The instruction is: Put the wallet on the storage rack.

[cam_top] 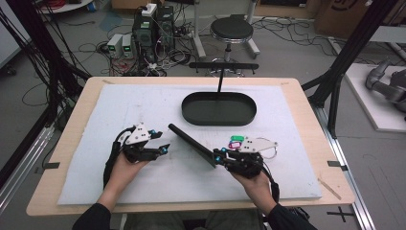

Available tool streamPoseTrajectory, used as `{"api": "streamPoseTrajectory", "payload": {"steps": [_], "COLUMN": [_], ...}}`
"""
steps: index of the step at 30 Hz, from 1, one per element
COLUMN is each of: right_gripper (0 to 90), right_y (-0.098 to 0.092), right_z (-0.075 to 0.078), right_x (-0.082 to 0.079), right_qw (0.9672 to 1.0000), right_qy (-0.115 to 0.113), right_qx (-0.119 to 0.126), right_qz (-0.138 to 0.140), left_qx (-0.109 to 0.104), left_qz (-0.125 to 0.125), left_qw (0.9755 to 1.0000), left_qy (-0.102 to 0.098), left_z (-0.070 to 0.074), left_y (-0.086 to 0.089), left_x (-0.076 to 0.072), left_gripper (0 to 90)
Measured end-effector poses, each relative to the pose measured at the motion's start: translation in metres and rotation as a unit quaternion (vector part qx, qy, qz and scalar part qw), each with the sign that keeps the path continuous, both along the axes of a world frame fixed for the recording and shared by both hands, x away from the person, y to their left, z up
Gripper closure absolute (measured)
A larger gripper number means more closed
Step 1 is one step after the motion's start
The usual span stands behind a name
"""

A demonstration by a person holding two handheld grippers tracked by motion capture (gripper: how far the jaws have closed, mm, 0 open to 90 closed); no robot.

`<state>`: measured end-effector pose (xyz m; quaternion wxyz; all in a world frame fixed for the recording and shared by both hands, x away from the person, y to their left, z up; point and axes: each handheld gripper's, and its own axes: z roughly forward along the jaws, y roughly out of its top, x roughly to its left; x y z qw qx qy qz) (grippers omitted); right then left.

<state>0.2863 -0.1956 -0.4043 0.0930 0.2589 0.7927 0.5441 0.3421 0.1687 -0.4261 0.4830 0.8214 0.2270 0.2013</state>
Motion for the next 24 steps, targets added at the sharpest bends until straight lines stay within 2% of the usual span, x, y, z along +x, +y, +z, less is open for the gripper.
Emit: {"api": "streamPoseTrajectory", "payload": {"steps": [4,7,9,11,16,20,22,24], "right_gripper": [82.0,81.9,81.8,81.7,81.2,80.5,80.1,79.7], "right_y": [-0.005,-0.006,-0.007,-0.008,-0.010,-0.011,-0.011,-0.011], "right_z": [0.000,0.001,0.001,0.001,0.001,0.001,0.001,0.001], "right_x": [0.003,0.004,0.004,0.005,0.007,0.007,0.007,0.007], "right_qw": [0.9999,0.9999,0.9999,0.9998,0.9998,0.9997,0.9997,0.9997], "right_qy": [0.003,0.004,0.005,0.006,0.005,0.005,0.005,0.004], "right_qx": [0.002,0.003,0.004,0.005,0.005,0.004,0.003,0.004], "right_qz": [-0.010,-0.012,-0.014,-0.017,-0.021,-0.022,-0.022,-0.024], "left_qx": [-0.025,-0.047,-0.076,-0.088,-0.105,-0.112,-0.113,-0.113], "left_qz": [0.003,-0.003,-0.006,-0.005,-0.006,-0.026,-0.032,-0.039], "left_qw": [0.9997,0.9989,0.9971,0.9961,0.9945,0.9934,0.9929,0.9925], "left_qy": [-0.004,0.005,-0.006,-0.011,-0.002,-0.002,0.016,0.024], "left_z": [0.003,0.005,0.003,0.000,0.002,0.003,0.001,-0.002], "left_y": [-0.005,-0.006,-0.007,-0.008,-0.012,-0.019,-0.021,-0.021], "left_x": [0.012,0.022,0.026,0.031,0.042,0.050,0.053,0.054], "left_gripper": [39.2,38.0,37.6,36.3,35.5,35.7,36.3,40.7]}}
